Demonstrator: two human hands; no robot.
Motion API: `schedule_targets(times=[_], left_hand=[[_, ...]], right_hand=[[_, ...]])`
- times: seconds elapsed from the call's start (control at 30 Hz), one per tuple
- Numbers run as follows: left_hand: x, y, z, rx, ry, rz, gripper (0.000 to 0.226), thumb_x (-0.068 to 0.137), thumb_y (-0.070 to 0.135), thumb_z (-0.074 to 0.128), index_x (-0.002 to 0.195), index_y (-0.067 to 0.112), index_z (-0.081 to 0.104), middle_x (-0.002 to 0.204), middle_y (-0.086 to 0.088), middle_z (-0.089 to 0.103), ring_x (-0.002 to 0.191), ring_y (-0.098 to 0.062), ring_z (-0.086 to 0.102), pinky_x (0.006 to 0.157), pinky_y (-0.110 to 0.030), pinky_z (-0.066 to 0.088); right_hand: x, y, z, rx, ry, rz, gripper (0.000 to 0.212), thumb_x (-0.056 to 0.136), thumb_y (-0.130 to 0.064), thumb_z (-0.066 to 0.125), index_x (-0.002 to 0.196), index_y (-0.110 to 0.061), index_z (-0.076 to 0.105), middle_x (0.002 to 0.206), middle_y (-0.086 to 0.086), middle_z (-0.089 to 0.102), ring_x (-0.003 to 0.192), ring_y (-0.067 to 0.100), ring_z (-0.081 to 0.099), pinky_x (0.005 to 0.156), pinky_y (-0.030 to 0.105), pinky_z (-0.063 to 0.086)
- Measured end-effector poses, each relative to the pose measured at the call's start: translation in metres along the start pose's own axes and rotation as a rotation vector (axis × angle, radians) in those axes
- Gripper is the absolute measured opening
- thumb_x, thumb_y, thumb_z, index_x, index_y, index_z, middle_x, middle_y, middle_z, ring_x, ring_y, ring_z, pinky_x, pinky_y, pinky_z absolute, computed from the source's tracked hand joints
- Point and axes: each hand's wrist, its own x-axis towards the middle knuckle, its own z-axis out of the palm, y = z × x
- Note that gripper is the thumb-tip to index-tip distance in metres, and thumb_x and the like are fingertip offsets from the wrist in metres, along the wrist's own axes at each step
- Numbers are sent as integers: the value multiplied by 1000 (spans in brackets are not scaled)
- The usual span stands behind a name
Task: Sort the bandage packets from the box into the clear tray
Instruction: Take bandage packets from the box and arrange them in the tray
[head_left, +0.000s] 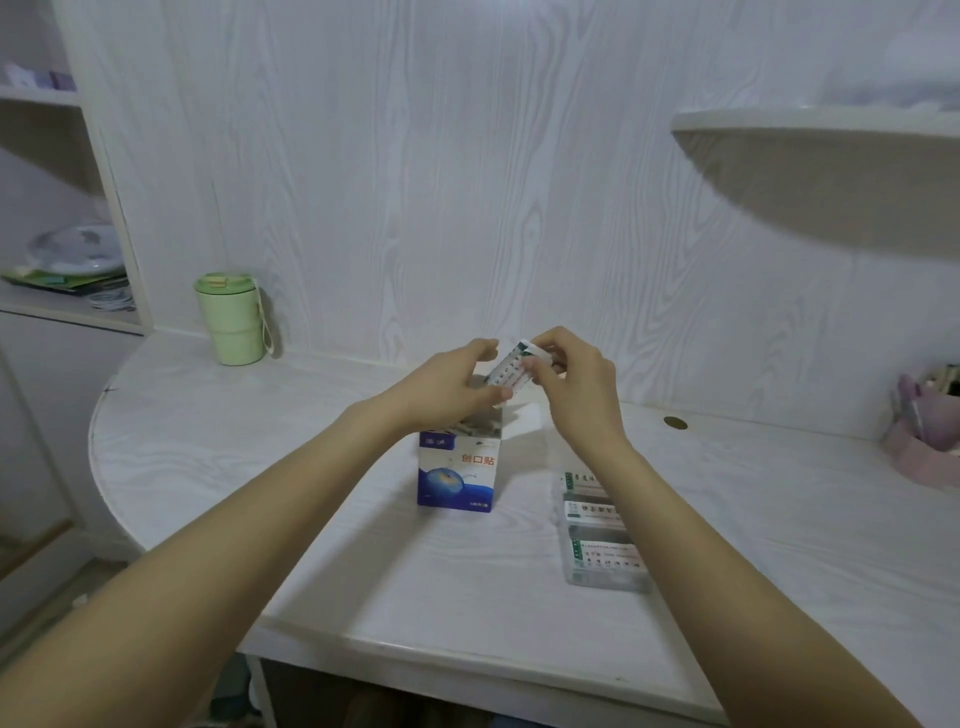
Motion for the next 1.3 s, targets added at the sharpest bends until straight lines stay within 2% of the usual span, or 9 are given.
schedule_targets(times=[0.1, 0.17, 0.27, 0.43, 0.57, 0.73, 0.93, 1.1, 1.3], left_hand=[[7, 18, 6, 3, -25, 51, 44, 96, 30, 51, 137, 16, 42, 125, -3, 58, 99, -17, 56, 78, -25, 41], [12, 27, 12, -5, -31, 95, 15, 98, 31, 48, 106, 21, 55, 92, 0, 60, 80, -17, 53, 67, -28, 39], [17, 44, 22, -7, -50, 142, 23, 99, 30, 46, 76, 24, 47, 68, 5, 46, 60, -11, 40, 54, -25, 29], [22, 64, 42, -158, -91, 153, 14, 100, 22, 45, 101, 14, 57, 89, 6, 68, 74, 0, 64, 72, -21, 52], [20, 83, 57, -295, -139, 142, 18, 100, 15, 43, 100, 4, 56, 82, 4, 64, 57, 2, 56, 57, -17, 49], [14, 92, 82, -562, -153, 31, 29, 103, 24, 36, 102, 8, 61, 85, -1, 67, 62, -5, 54, 57, -17, 45], [10, 96, 108, -864, -142, -98, 22, 98, 8, 47, 112, -1, 61, 99, -15, 71, 89, -21, 71, 80, -28, 58], [8, 95, 116, -800, -14, -159, 21, 91, 7, 58, 110, -1, 64, 90, -8, 70, 71, -12, 68, 67, -24, 57], [3, 93, 123, -744, 107, -215, 9, 85, 12, 69, 91, 18, 68, 93, -8, 72, 91, -31, 68, 84, -46, 55]], right_hand=[[0, 3, -20, 224, -9, 99, 7, 91, -8, 60, 88, -15, 61, 76, -4, 66, 61, 0, 58, 55, 9, 43], [-2, 8, -34, 367, -29, 171, 3, 91, -8, 60, 92, -10, 62, 74, -2, 68, 57, 0, 58, 54, 13, 46], [-10, 19, -56, 492, -41, 241, 7, 91, -7, 61, 87, -13, 63, 70, -4, 69, 58, 2, 59, 56, 15, 46], [-22, 33, -80, 571, -25, 289, 15, 89, -7, 63, 82, -20, 64, 75, -1, 70, 63, 7, 60, 60, 17, 47], [-30, 42, -97, 539, -6, 301, 10, 85, -9, 68, 84, -19, 68, 77, -1, 68, 64, 6, 59, 57, 17, 45], [-40, 57, -118, 498, 40, 334, 16, 81, -6, 72, 84, -22, 70, 68, -8, 70, 60, 3, 58, 59, 12, 46], [-54, 76, -125, 498, 6, 392, 20, 81, 0, 70, 97, -12, 69, 79, 3, 72, 66, 5, 63, 66, 15, 50], [-61, 83, -127, 472, -20, 476, 18, 78, -6, 74, 90, -18, 68, 77, 6, 71, 59, 6, 63, 59, 15, 50], [-66, 86, -129, 415, -45, 541, 11, 79, -5, 73, 90, -4, 70, 78, 7, 73, 63, 8, 69, 55, 13, 47]])
